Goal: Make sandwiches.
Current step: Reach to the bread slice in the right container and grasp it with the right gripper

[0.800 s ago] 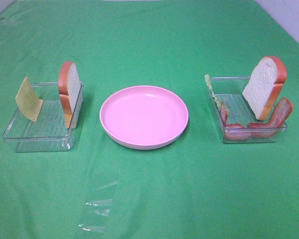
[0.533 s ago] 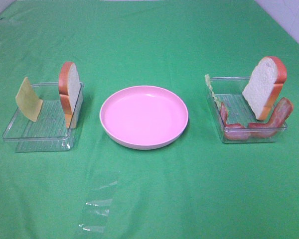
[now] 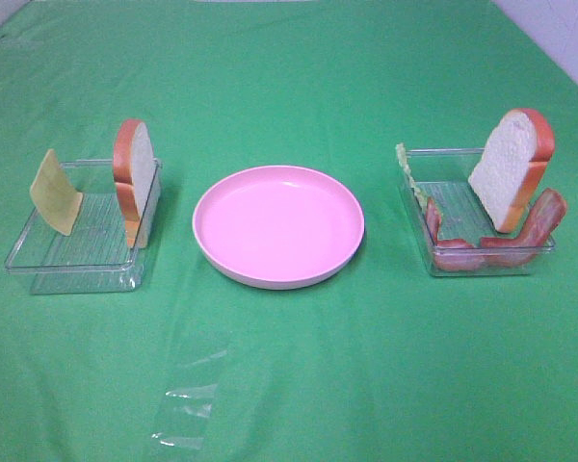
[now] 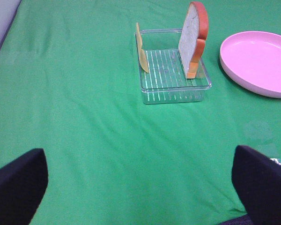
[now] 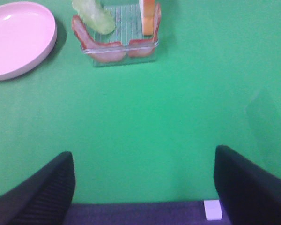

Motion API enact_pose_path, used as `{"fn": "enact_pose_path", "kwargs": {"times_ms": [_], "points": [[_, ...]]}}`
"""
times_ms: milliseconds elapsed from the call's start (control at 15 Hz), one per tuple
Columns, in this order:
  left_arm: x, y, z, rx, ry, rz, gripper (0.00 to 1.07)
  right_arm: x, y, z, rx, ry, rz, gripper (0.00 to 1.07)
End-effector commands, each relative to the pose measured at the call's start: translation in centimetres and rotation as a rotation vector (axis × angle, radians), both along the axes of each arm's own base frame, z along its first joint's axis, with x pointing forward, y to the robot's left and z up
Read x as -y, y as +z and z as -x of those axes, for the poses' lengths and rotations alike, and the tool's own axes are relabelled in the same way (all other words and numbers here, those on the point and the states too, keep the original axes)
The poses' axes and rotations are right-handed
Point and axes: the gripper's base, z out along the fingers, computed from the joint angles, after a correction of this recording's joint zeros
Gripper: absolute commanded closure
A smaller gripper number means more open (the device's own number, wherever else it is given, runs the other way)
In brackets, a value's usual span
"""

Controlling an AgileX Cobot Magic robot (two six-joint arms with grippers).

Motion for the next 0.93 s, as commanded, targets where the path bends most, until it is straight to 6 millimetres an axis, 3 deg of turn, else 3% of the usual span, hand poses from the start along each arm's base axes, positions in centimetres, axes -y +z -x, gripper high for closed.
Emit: {"fn": "enact_pose_path", "kwargs": {"times_ms": [67,267,333,533,667,933], "points": [[0.0,0.0,0.0,0.004,-0.001,-0.003,0.07,-0.1,1.3,-3.2,-0.11,0.015,-0.023,0.3],[0.0,0.0,0.0,0.004,-0.001,-0.003,0.07,0.0,4.5,-12.0,-0.375,0.018,-0.05,0.3],[0.0,0.0,0.0,0.004,-0.001,-0.003,0.07,0.2,5.1,-17.0,-0.457,0.017,-0.055,0.3],[0.0,0.0,0.0,0.004,-0.001,-0.003,0.07,0.5,5.6,-26.1,-0.541,0.065,-0.031,0.22],[0.0,0.0,0.0,0.004,-0.001,-0.003,0.07,0.6,4.9,-31.1,-0.593,0.077,-0.029,0.18],[0.0,0.0,0.0,0.004,-0.001,-0.003,0.07,0.9,3.3,-37.3,-0.623,0.088,-0.013,0.18]]}}
